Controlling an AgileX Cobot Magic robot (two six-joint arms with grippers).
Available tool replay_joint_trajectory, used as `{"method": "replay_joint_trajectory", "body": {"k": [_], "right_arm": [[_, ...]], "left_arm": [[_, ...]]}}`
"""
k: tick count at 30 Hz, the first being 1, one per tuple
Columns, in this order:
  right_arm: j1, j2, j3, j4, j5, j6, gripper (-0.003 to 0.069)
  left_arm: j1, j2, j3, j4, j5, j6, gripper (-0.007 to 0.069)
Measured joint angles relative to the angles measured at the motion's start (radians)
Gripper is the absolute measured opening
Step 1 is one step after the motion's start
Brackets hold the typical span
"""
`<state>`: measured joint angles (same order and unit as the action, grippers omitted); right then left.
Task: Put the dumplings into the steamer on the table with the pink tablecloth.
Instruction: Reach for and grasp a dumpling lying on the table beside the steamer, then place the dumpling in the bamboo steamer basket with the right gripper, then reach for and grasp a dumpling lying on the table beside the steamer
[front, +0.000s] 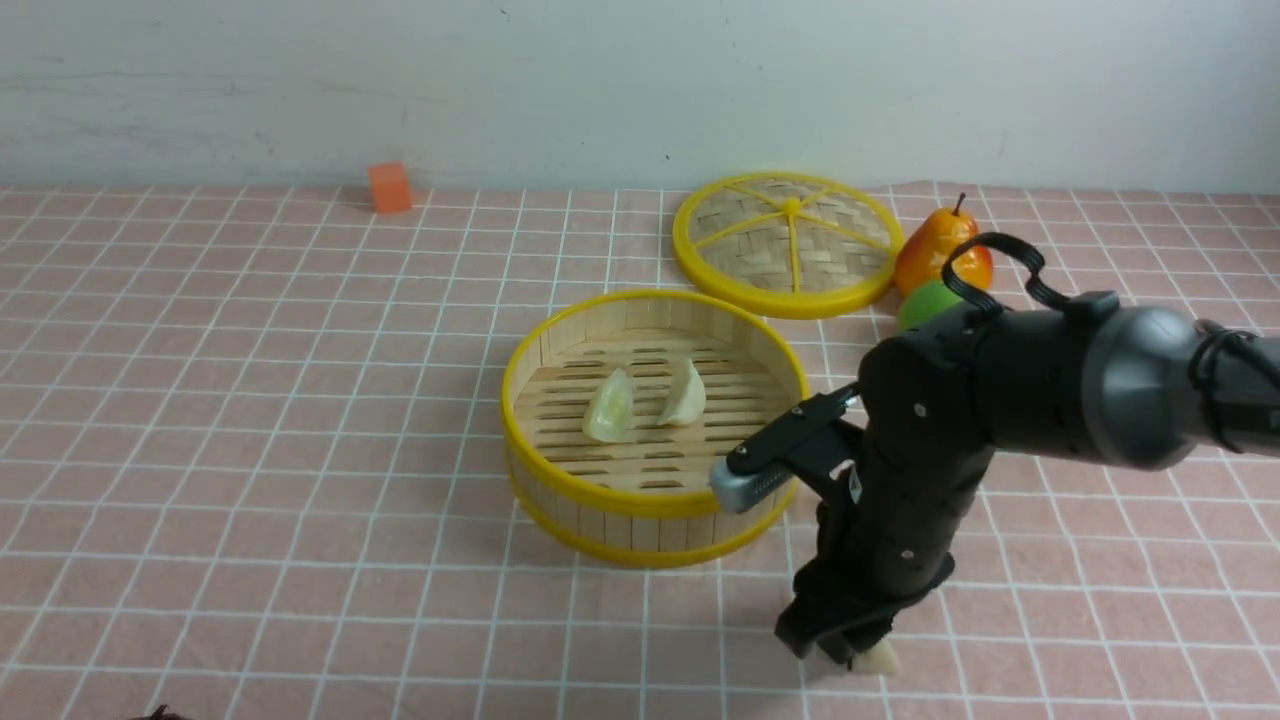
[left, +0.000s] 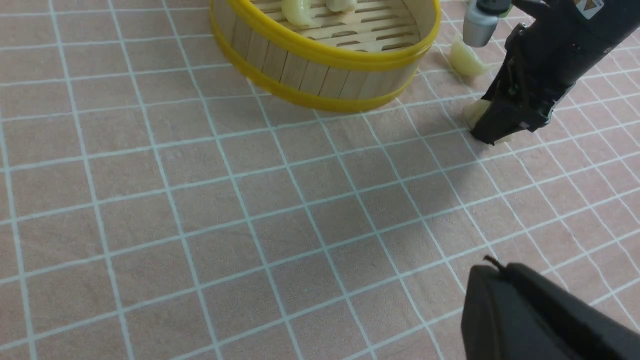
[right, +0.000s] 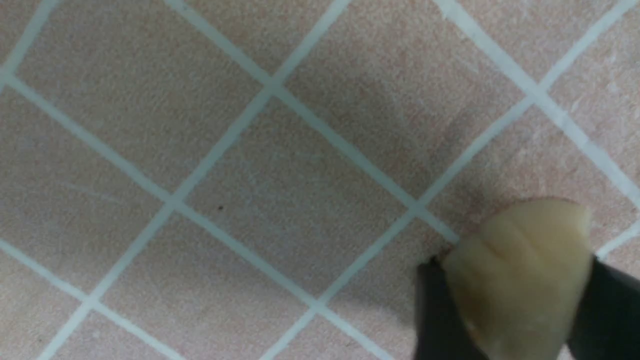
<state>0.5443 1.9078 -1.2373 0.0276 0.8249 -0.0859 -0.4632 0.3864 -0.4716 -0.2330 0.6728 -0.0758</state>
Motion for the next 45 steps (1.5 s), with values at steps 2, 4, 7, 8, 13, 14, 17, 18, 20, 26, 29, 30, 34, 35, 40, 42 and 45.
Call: {"method": "replay_joint_trajectory", "body": {"k": [2, 4, 7, 8, 13, 14, 17, 18, 20, 26, 29, 30, 34, 35, 40, 42, 45], "right_arm": [[0.0, -0.002, -0.011, 0.0, 0.028, 0.0, 0.0218], [0.0, -0.002, -0.034, 0.0, 0.073, 0.0, 0.0234], [0.006, -0.011, -0.121, 0.001, 0.164, -0.006, 0.0235], [0.007, -0.012, -0.129, 0.001, 0.169, -0.006, 0.0235], [0.039, -0.016, -0.384, 0.035, 0.228, -0.01, 0.0235], [0.042, -0.008, -0.421, 0.041, 0.225, -0.01, 0.0235], [0.048, 0.026, -0.527, 0.056, 0.21, -0.01, 0.0235], [0.049, 0.059, -0.582, 0.066, 0.203, -0.01, 0.0235], [0.05, 0.106, -0.638, 0.072, 0.198, -0.01, 0.0235], [0.053, 0.303, -0.772, 0.093, 0.185, -0.013, 0.0234], [0.053, 0.364, -0.793, 0.093, 0.188, -0.014, 0.0234], [0.053, 0.378, -0.796, 0.093, 0.188, -0.014, 0.0234], [0.053, 0.387, -0.802, 0.093, 0.187, -0.014, 0.0295], [0.053, 0.385, -0.804, 0.093, 0.189, -0.014, 0.0338], [0.053, 0.357, -0.883, 0.092, 0.349, -0.014, 0.0578], [0.053, 0.335, -0.916, 0.076, 0.385, -0.015, 0.0619], [0.053, 0.273, -0.918, 0.044, 0.402, -0.015, 0.064]], "left_arm": [[0.0, 0.0, 0.0, 0.0, 0.0, 0.0, -0.0014], [0.0, 0.0, 0.0, 0.0, 0.0, 0.0, -0.0014], [0.0, 0.0, 0.0, 0.0, 0.0, 0.0, -0.0014], [0.0, 0.0, 0.0, 0.0, 0.0, 0.0, -0.0014], [0.0, 0.0, 0.0, 0.0, -0.002, 0.0, -0.0014], [0.0, 0.0, 0.0, 0.0, -0.004, 0.0, -0.0014], [0.0, 0.0, 0.0, 0.0, -0.005, 0.0, -0.0013], [0.0, 0.0, 0.0, -0.001, -0.006, 0.0, -0.0013], [0.0, -0.001, 0.0, -0.001, -0.007, 0.0, -0.0013], [0.0, -0.001, 0.0, -0.001, -0.008, 0.0, -0.001], [0.0, -0.001, 0.0, -0.001, -0.005, 0.0, -0.0006], [0.0, -0.001, 0.0, -0.001, -0.004, 0.0, -0.0006], [0.0, -0.001, 0.0, -0.001, 0.008, 0.0, -0.0003], [0.0, -0.001, 0.0, -0.001, 0.01, 0.0, -0.0002], [0.0, -0.001, 0.0, -0.001, 0.014, 0.0, 0.0001], [0.0, -0.001, 0.0, -0.001, 0.015, 0.0, 0.0001], [0.0, -0.001, 0.0, -0.01, 0.015, 0.0, 0.0004]]}}
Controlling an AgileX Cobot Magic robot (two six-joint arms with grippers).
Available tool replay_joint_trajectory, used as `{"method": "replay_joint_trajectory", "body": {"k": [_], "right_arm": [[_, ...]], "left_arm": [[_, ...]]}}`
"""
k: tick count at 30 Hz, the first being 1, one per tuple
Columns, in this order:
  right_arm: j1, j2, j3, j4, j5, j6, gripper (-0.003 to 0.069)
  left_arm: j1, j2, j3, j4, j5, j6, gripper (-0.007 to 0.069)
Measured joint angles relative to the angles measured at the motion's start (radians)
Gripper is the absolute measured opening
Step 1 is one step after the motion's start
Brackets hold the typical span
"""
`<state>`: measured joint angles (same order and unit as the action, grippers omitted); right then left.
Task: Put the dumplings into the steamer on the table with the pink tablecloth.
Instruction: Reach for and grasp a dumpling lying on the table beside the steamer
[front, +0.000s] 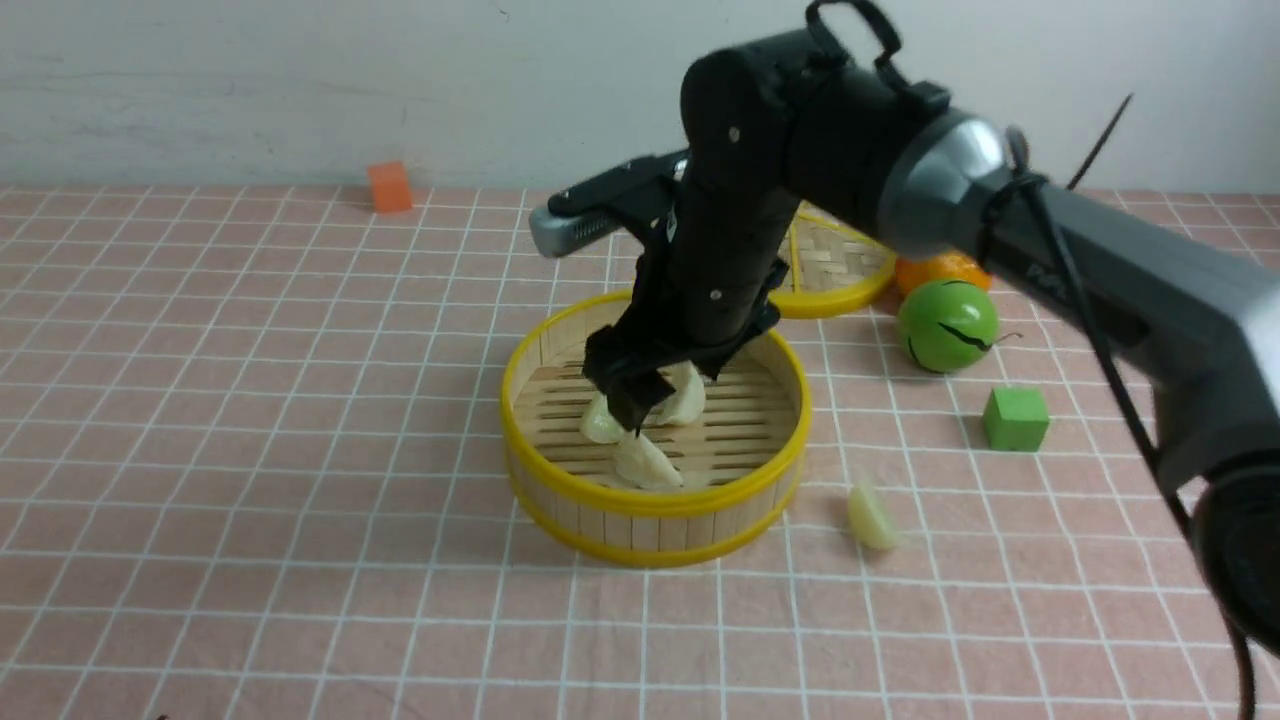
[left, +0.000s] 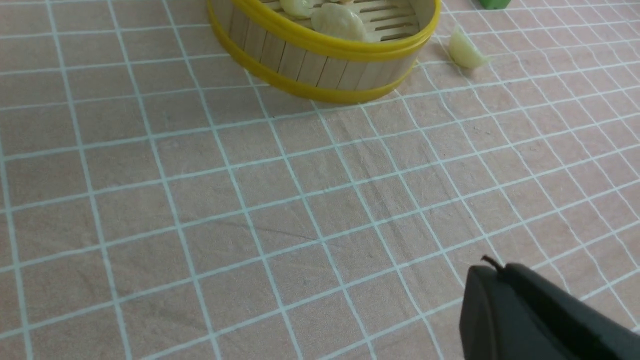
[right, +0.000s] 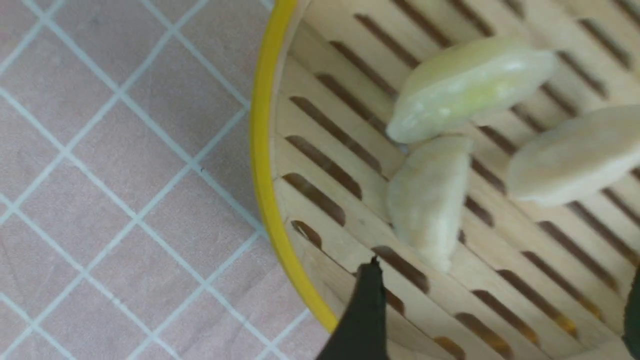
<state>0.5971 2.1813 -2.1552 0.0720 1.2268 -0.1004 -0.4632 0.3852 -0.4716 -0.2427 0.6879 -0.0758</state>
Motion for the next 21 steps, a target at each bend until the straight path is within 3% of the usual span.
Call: {"method": "replay_joint_trajectory", "body": {"k": [8, 14, 21], "right_arm": [[-0.012, -0.242, 0.244, -0.037, 0.007, 0.001, 0.0532], [-0.117, -0.345, 0.58, -0.04, -0.002, 0.032, 0.0468], [-0.212, -0.31, 0.744, -0.047, -0.252, 0.065, 0.0465]], "left_arm": [[0.0, 0.0, 0.0, -0.037, 0.0, 0.0, 0.0009], [0.0, 0.0, 0.0, -0.041, 0.001, 0.0, 0.0015], [0.0, 0.0, 0.0, -0.043, 0.001, 0.0, 0.0017]]}}
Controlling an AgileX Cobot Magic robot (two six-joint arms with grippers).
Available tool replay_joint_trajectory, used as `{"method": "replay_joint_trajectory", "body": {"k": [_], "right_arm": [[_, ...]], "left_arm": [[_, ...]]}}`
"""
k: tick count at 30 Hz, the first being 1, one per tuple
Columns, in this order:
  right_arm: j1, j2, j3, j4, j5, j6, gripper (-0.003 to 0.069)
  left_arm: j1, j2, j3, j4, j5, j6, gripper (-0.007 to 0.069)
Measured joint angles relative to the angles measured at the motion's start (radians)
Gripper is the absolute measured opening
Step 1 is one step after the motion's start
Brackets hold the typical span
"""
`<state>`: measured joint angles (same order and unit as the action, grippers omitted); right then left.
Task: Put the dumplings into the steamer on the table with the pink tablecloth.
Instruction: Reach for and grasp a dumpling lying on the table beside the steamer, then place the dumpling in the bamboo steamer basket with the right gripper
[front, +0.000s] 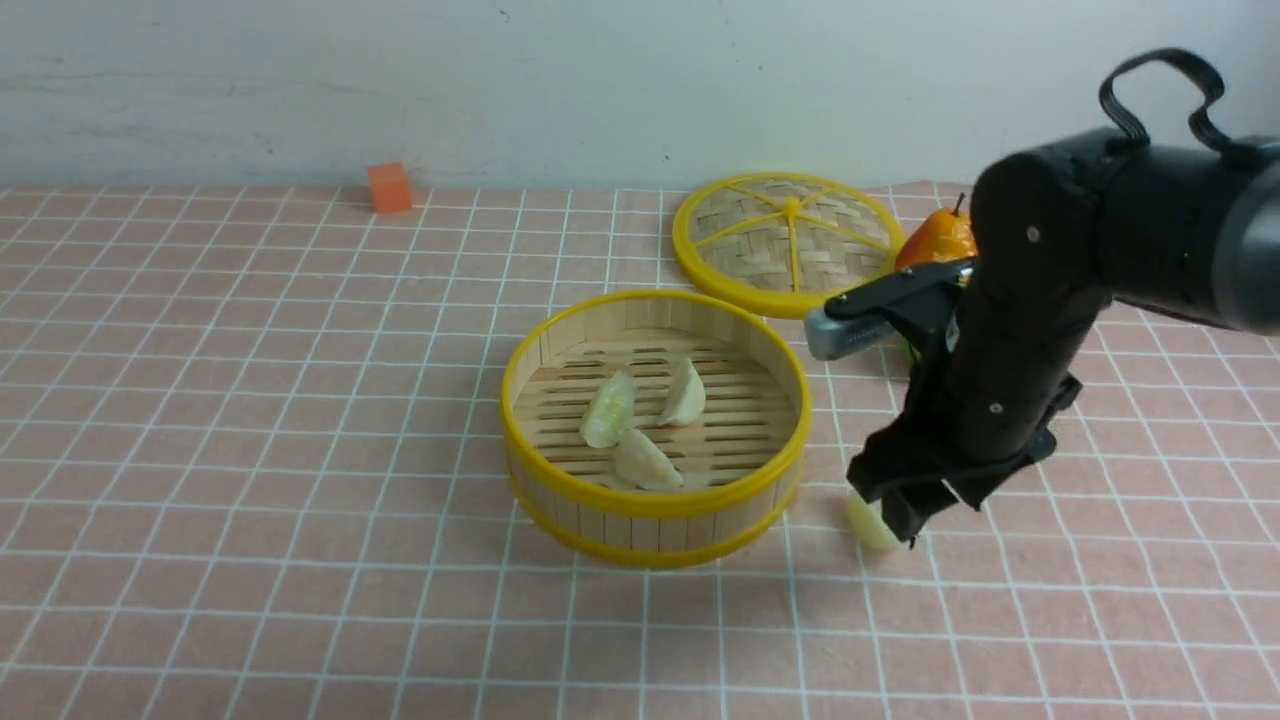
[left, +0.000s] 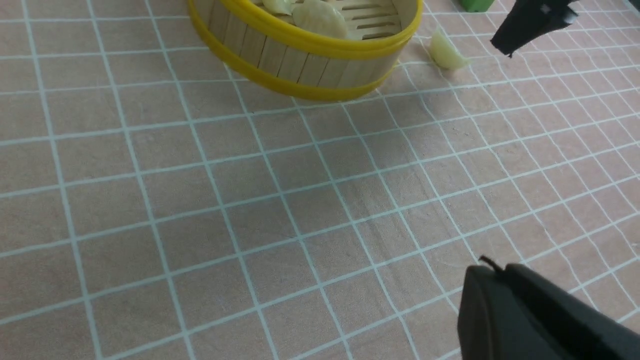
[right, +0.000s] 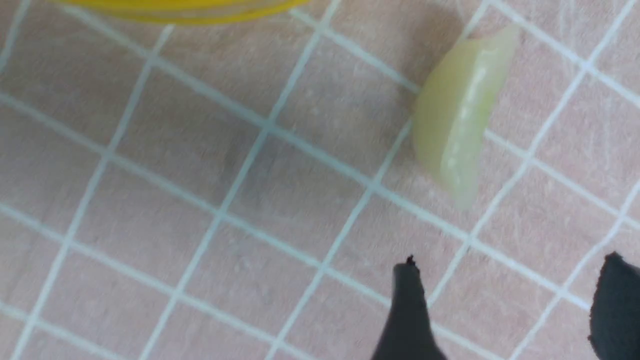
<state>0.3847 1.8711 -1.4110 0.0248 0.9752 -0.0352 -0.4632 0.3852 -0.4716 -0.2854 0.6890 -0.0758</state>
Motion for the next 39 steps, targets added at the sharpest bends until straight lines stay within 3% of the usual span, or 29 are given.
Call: {"method": "replay_joint_trajectory", "body": {"k": [13, 18, 19, 30, 39], "right_arm": [[-0.003, 0.159, 0.008, -0.005, -0.265, 0.002, 0.0456], [-0.003, 0.16, 0.008, -0.002, -0.258, 0.002, 0.0311], [-0.003, 0.155, 0.005, -0.004, -0.25, 0.002, 0.0246], [0.058, 0.085, -0.278, 0.016, 0.041, -0.017, 0.0244], [0.161, 0.152, -0.35, 0.036, -0.095, -0.024, 0.0244]], "left_arm": [[0.0, 0.0, 0.0, -0.036, 0.006, 0.0, 0.002], [0.0, 0.0, 0.0, -0.055, 0.01, 0.0, 0.0021], [0.0, 0.0, 0.0, -0.058, 0.015, 0.0, 0.0022], [0.0, 0.0, 0.0, -0.062, 0.021, 0.0, 0.0031], [0.0, -0.001, 0.0, -0.062, 0.021, 0.0, 0.0036]]}}
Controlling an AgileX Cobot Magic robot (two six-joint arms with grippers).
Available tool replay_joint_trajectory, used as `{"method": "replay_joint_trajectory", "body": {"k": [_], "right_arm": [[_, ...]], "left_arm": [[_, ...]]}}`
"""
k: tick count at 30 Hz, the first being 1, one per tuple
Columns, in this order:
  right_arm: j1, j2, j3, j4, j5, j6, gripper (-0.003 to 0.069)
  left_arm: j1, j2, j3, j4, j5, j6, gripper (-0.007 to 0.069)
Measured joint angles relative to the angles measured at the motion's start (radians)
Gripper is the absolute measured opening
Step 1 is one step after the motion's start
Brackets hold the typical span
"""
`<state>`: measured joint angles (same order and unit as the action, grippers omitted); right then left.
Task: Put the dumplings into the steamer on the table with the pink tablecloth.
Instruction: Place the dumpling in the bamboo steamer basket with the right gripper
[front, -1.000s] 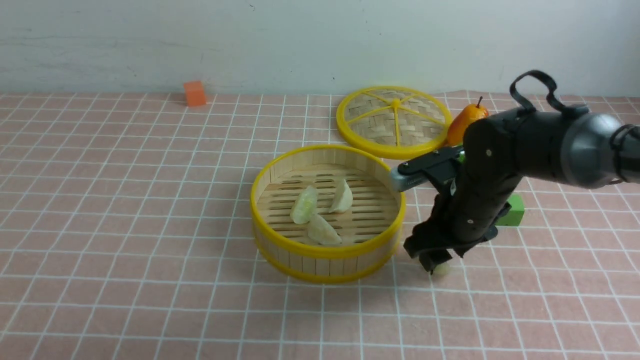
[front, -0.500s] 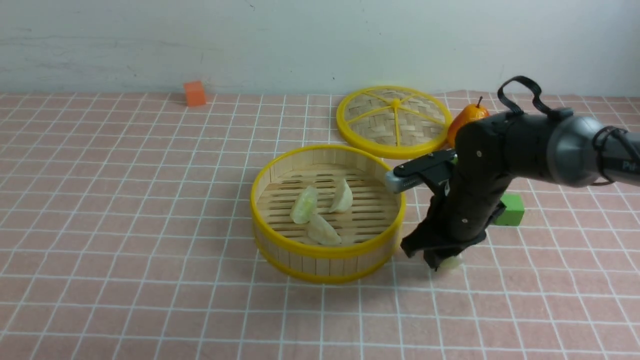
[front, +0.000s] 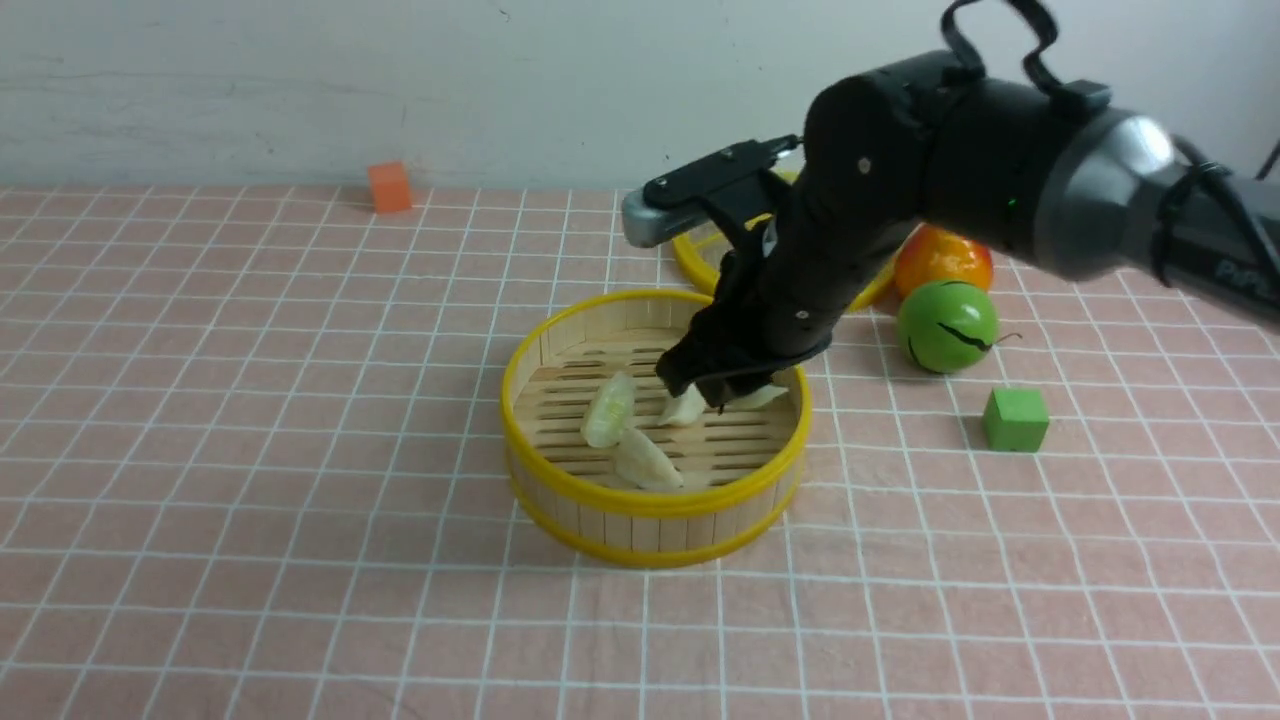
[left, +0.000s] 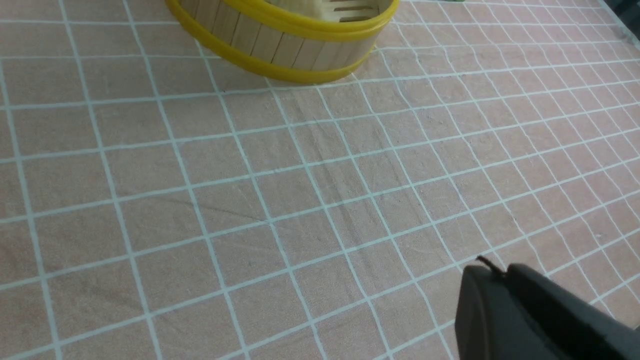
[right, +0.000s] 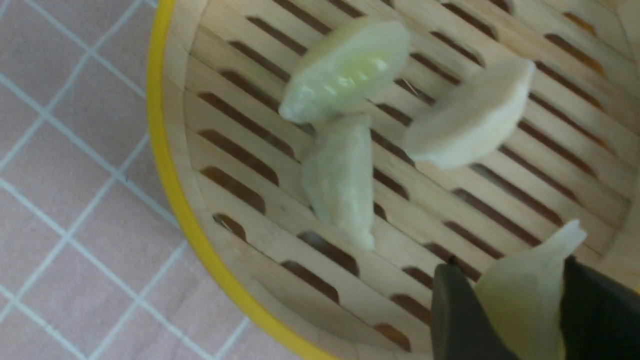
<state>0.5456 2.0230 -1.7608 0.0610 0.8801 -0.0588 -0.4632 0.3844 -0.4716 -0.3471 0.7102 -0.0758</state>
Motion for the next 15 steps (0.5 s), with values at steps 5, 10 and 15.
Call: {"method": "replay_joint_trajectory", "body": {"k": [5, 10, 15], "right_arm": [[0.003, 0.09, 0.0, -0.001, -0.069, 0.0, 0.027], [0.003, 0.121, 0.0, -0.018, -0.078, 0.001, 0.0382], [0.003, 0.1, -0.042, -0.031, -0.003, 0.001, 0.0468]], "left_arm": [[0.0, 0.0, 0.0, 0.0, 0.007, 0.0, 0.0036], [0.0, 0.0, 0.0, 0.0, 0.039, 0.0, 0.0038], [0.0, 0.0, 0.0, 0.0, 0.048, 0.0, 0.004]]}}
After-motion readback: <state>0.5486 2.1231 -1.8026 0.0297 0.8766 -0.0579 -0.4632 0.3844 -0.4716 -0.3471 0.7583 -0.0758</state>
